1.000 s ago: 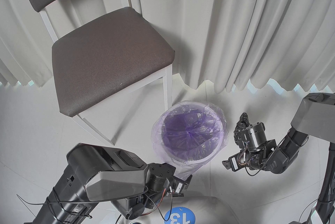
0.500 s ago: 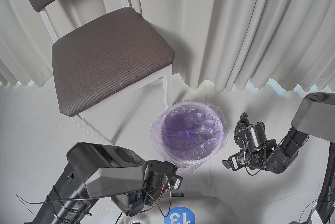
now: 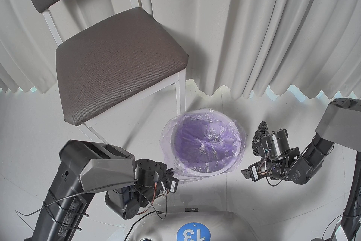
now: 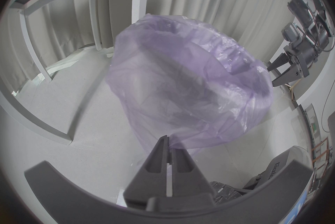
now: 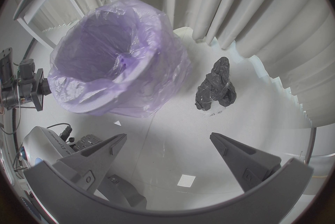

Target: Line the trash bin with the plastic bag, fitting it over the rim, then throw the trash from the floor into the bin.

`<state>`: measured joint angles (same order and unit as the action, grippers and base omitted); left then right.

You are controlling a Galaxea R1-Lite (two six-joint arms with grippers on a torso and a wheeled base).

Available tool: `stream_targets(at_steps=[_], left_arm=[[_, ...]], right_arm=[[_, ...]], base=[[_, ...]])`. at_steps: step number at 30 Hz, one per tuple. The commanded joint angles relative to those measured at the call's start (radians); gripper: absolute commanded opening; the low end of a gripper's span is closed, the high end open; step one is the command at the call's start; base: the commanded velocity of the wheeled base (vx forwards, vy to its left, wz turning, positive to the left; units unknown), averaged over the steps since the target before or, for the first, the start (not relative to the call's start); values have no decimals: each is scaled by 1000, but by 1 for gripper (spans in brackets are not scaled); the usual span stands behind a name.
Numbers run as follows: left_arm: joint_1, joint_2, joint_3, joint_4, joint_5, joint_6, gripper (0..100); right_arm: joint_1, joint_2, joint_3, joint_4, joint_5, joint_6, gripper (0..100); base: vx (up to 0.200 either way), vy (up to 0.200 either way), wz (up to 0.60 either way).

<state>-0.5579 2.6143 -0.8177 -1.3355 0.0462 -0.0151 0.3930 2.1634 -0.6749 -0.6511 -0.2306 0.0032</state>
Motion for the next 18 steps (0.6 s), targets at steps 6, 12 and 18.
stream_targets(at_steps=[6, 12, 18], left_arm=[[125, 6, -61, 4, -62, 0, 0], [139, 36, -117, 7, -65, -8, 0], [147, 47, -156, 7, -63, -23, 0]], right_arm=[[-43, 0, -43, 4, 2, -12, 100], [-46, 6, -83, 8, 2, -14, 100], [-46, 15, -120, 13, 2, -12, 100]], base=[[0, 0, 0], [0, 0, 0], [0, 0, 0]])
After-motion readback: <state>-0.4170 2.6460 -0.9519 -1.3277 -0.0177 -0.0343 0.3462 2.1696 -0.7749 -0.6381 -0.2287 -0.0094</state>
